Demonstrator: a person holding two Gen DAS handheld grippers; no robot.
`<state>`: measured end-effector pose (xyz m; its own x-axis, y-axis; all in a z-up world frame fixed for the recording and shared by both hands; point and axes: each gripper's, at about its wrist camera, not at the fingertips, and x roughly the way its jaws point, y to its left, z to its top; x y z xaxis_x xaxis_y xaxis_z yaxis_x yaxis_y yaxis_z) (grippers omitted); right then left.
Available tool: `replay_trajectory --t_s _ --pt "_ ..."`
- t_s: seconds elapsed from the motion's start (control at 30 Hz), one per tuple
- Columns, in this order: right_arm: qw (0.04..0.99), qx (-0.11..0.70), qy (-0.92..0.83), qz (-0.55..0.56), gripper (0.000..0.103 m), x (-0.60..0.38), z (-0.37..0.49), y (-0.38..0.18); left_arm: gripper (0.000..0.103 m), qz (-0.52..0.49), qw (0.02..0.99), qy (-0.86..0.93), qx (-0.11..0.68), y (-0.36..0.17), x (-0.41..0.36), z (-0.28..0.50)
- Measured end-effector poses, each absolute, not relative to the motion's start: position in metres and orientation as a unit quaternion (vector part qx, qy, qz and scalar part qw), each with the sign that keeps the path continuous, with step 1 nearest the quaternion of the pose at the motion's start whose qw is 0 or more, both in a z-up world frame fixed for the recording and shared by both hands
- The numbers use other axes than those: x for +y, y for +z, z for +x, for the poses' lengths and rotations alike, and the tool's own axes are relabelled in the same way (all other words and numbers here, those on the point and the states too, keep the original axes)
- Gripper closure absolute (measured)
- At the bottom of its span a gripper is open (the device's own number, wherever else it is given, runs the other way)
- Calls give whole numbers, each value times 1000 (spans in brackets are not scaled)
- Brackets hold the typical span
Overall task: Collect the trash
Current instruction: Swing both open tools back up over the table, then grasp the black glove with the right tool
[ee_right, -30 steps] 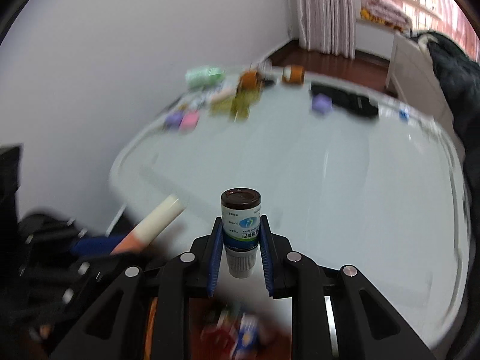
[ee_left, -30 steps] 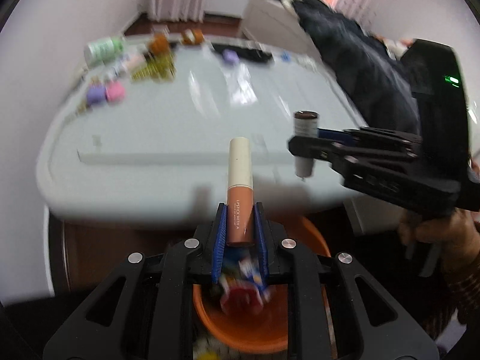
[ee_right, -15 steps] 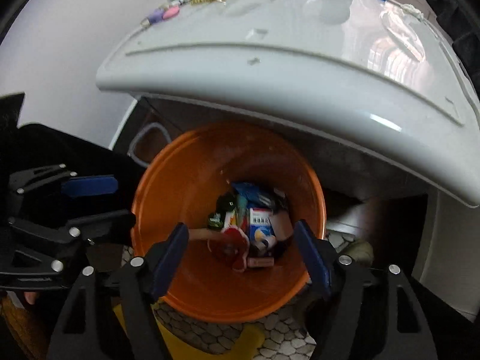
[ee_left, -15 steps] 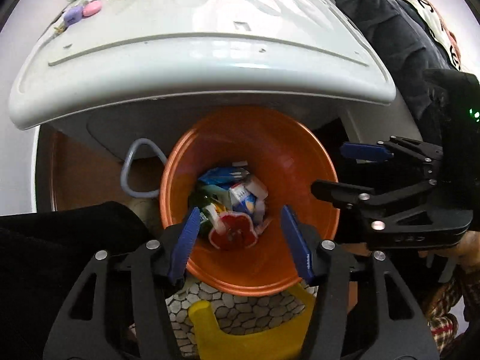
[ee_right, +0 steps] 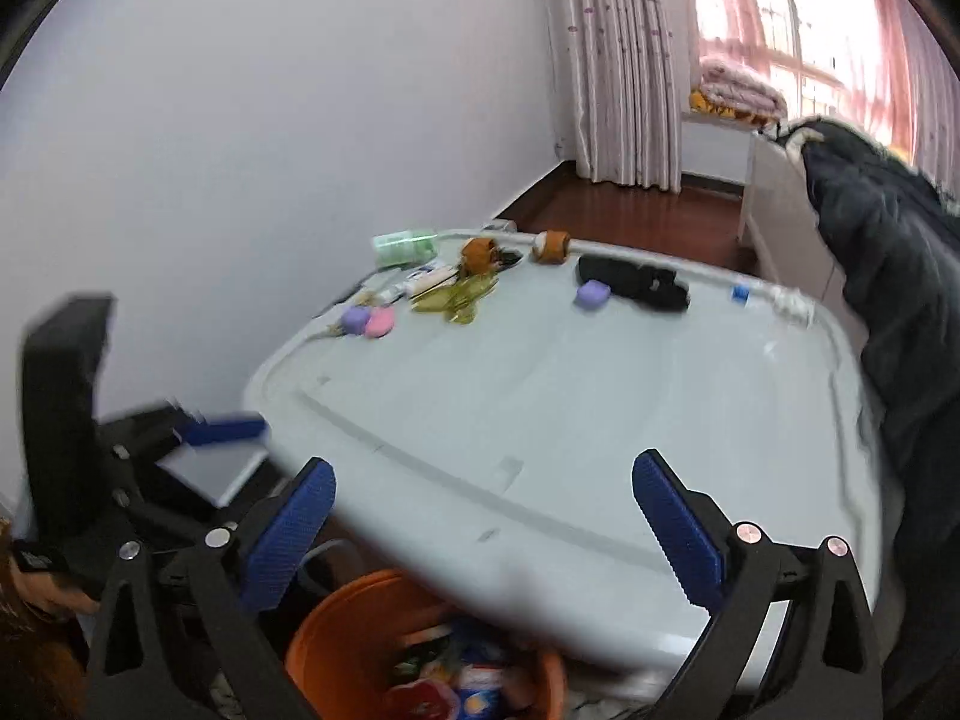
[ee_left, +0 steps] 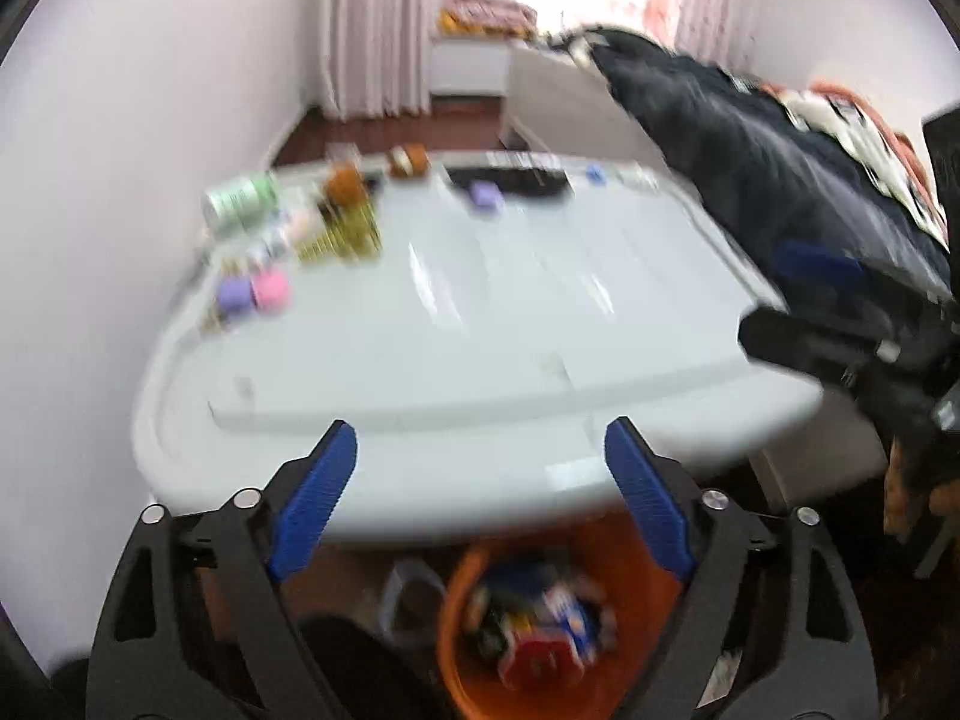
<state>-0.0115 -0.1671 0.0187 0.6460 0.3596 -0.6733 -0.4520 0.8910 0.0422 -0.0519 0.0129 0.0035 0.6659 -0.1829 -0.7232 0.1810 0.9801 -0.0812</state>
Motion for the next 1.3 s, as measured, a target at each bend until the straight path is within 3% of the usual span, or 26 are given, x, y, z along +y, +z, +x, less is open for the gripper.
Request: replay_trajectory --t_s 0.27,0.6,0.93,1.03,1.1,1.17,1.23,1.3 --pt "911 356 158 -134 5 -172 119 1 16 -42 925 -49 374 21 34 47" --pt "887 444 113 -52 5 -179 305 -67 16 -99 927 -4 363 11 69 80" --pt "865 477 113 -110 5 -132 343 -99 16 -85 920 2 382 2 69 89" --pt "860 483 113 -121 14 -131 343 -107 16 -101 914 9 394 -4 77 91" --pt "858 487 115 -116 30 -134 341 -104 16 -117 910 10 398 -5 81 91" --pt "853 495 119 -118 65 -136 340 -99 16 -129 909 9 397 -4 83 92" --pt "847 506 126 -104 75 -143 340 -94 16 -132 908 4 398 -3 81 92" --pt "847 508 130 -87 78 -154 336 -89 16 -131 909 2 396 -2 80 92"
